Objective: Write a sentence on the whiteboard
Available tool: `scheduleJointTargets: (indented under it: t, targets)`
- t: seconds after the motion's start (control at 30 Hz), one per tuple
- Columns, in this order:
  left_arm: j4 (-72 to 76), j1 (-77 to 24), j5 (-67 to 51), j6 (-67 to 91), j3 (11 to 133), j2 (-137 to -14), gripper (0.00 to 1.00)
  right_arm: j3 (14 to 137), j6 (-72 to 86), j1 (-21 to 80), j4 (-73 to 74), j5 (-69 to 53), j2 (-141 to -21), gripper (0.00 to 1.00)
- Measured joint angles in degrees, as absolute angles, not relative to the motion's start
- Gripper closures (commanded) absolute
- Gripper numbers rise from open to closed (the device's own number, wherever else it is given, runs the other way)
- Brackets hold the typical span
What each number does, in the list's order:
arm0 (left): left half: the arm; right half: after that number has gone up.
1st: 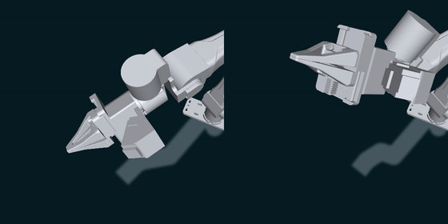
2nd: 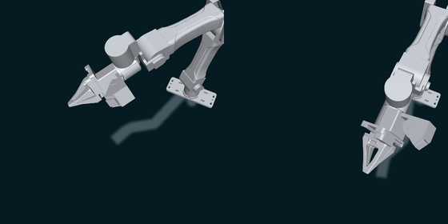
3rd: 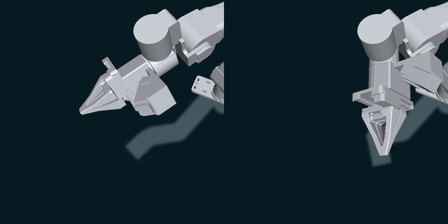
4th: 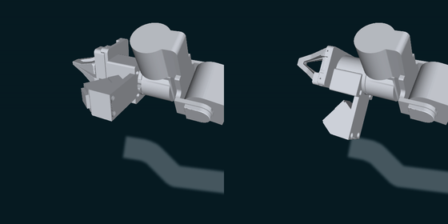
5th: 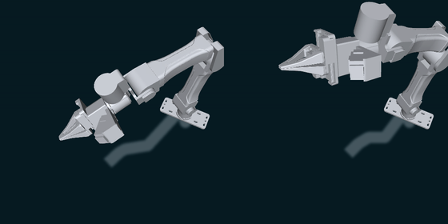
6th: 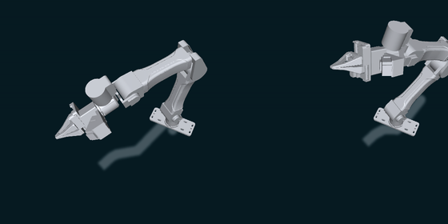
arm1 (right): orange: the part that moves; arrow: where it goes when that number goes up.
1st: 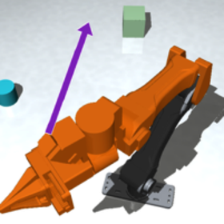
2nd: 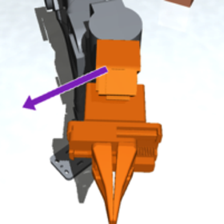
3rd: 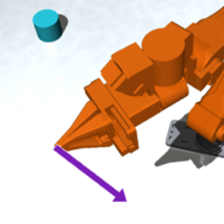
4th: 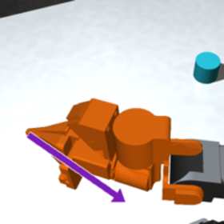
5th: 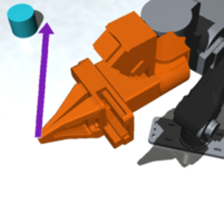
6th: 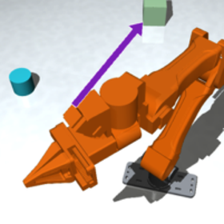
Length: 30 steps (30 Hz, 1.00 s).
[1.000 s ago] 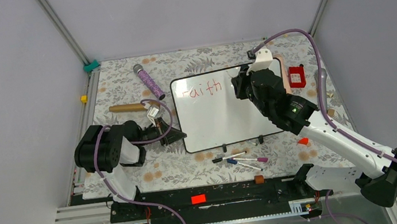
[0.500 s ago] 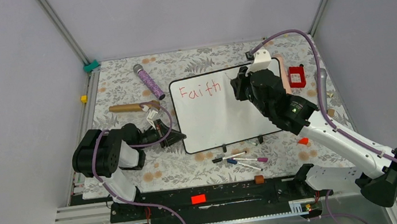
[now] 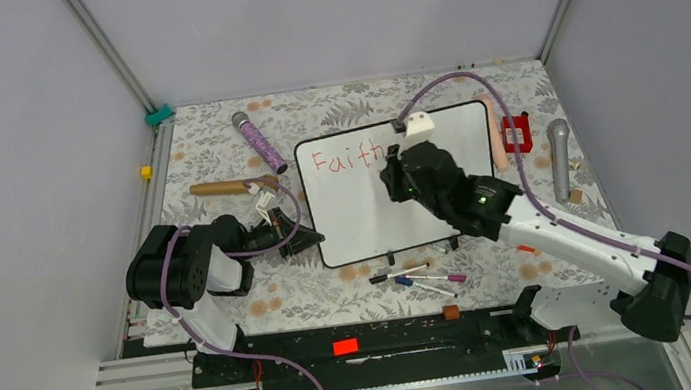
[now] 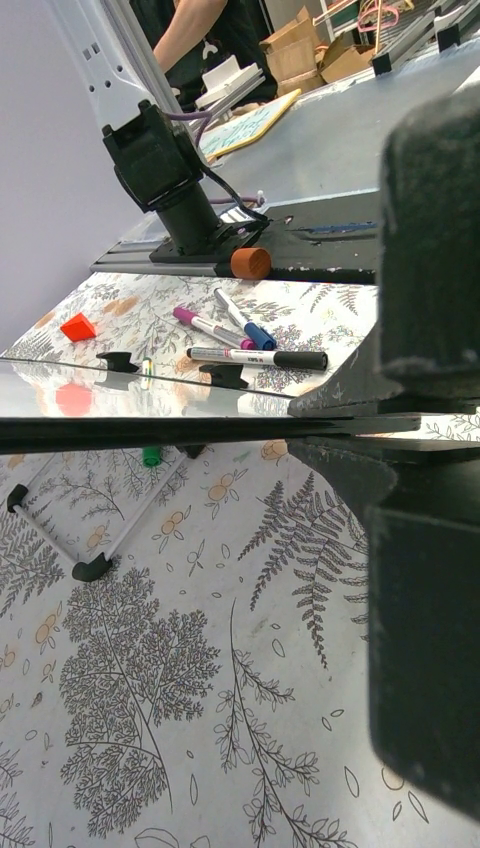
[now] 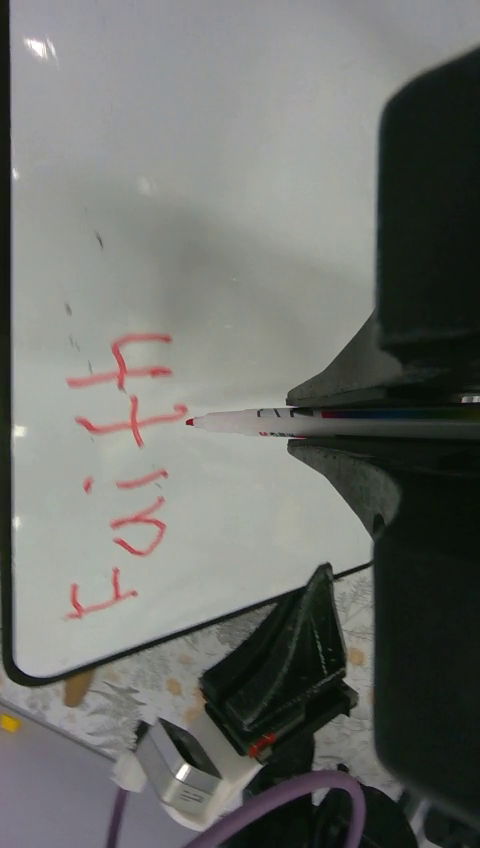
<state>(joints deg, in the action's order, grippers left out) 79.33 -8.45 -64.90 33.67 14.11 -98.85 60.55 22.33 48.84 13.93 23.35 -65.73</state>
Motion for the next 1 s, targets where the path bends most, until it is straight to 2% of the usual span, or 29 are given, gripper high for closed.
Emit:
scheduleJointTargets:
  t: [0.3, 0.6, 0.77, 1.0]
  targets:
    - [79.4, -7.8, -65.6, 34.3, 14.2, -98.8, 1.0, 65.1, 22.3, 61.0, 15.4, 29.1, -75.7, 1.0]
    - [79.5, -7.8, -65.8, 34.5, 14.7, -100.0, 1.0, 65.6, 23.0, 64.3, 16.2, 36.9, -75.9, 1.0]
    - [79.7, -7.8, -65.9, 34.6, 15.0, -100.7, 1.0, 61.1, 23.0, 65.0, 14.7, 38.5, -74.7, 1.0]
    - [79.9, -7.8, -66.0, 34.6, 15.0, -100.8, 1.0, 60.9, 22.7, 65.1, 13.5, 39.0, -74.7, 1.0]
